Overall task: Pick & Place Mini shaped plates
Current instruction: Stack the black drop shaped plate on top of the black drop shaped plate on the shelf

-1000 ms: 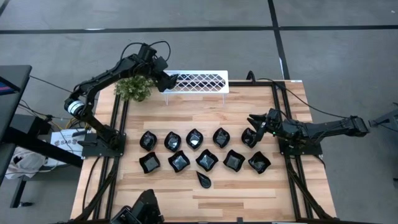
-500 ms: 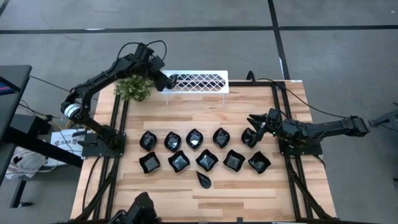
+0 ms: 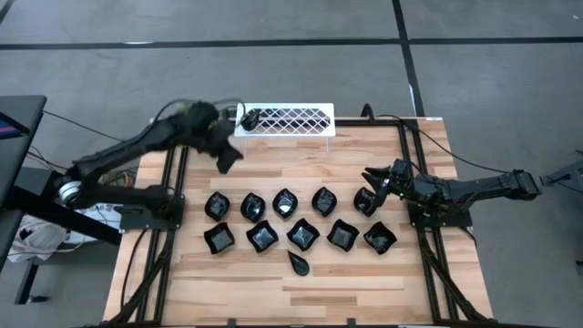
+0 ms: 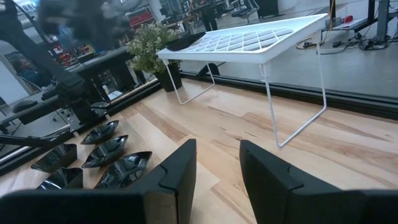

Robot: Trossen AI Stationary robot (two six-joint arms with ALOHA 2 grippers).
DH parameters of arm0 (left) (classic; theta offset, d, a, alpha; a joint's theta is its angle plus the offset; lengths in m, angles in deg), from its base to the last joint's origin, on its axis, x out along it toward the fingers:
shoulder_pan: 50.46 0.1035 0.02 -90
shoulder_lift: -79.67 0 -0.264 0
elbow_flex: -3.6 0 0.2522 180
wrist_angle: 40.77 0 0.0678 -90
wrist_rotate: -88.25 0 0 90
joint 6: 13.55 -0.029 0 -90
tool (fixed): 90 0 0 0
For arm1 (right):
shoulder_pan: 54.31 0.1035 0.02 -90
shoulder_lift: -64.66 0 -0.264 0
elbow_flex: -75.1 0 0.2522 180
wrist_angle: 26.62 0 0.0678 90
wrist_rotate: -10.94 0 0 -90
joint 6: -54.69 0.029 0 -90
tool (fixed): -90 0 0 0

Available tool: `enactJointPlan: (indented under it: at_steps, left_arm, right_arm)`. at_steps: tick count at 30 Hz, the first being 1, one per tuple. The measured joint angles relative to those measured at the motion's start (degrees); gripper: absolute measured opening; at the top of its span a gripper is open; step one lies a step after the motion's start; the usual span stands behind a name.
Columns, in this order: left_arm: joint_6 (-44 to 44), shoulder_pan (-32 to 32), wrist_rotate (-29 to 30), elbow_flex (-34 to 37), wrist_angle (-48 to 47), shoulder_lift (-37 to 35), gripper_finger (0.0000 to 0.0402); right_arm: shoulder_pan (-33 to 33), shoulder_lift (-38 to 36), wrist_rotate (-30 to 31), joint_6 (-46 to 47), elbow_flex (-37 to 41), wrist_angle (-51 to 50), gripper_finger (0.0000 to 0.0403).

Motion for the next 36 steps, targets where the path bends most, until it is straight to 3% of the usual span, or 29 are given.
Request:
enactJointPlan:
  at_steps: [8, 14, 19, 25, 29, 36]
  left_arm:
    - [22.88, -17.49, 2.75, 13.82, 16.66, -13.70, 0.0056]
    - [38.68, -30.55, 13.74, 21.19, 28.89, -16.82, 0.0056]
    - [48.17, -41.06, 23.22, 22.30, 34.17, -13.46, 0.0056]
    - [57.21, -50.43, 29.46, 22.30, 45.39, -5.38, 0.0053]
    - [62.31, -53.75, 30.71, 22.30, 51.84, 0.39, 0.0045]
    - [68.79, -57.37, 30.70, 17.54, 56.83, 9.30, 0.0025]
  right_arm:
    - [0.00, -0.01, 0.00, -0.02, -0.01, 0.98, 0.0119]
    - [0.00, 0.00, -0.03, -0.02, -0.01, 1.88, 0.0119]
    - [0.00, -0.02, -0.15, -0.02, -0.02, 1.90, 0.0119]
    - [0.00, 0.00, -2.63, 0.70, -0.02, 1.88, 0.0119]
    - [0.02, 0.00, -7.19, 0.88, -0.02, 1.84, 0.0119]
    - [0.00, -0.02, -7.61, 0.98, -0.02, 1.38, 0.0119]
